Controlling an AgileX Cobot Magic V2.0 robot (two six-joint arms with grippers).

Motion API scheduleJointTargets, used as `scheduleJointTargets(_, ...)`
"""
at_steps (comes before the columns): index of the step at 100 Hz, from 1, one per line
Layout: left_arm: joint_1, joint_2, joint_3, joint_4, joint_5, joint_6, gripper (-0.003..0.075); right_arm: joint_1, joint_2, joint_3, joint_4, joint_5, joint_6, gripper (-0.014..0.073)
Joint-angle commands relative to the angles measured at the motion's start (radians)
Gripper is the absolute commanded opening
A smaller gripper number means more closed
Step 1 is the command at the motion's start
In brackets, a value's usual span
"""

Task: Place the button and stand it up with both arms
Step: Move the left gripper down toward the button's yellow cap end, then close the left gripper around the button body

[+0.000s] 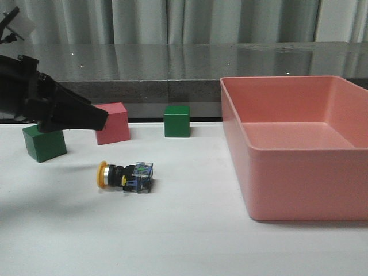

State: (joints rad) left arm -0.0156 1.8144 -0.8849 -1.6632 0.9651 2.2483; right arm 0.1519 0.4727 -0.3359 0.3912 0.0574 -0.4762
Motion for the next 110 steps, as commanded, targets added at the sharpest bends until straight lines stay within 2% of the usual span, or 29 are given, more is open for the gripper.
scheduleJointTargets(1,-0.016,-0.025,-0.026,-0.073,0.077,0.053,0.0597,-0.006,-0.003,-0.027,0.007,-0.066,0.000,-0.0061)
scheduleJointTargets(36,-0.081,0.069,-0.026,-0.082,0.057,0.269,0.0597,-0.006,-0.003,-0.027,0.007,-0.066,0.000,-0.0061)
scheduleJointTargets(110,-0.081,0.212,-0.026,-0.073,0.055,0.385,0.0597,-0.006,-0.003,-0.027,0.007,-0.067,0.000,-0.0061)
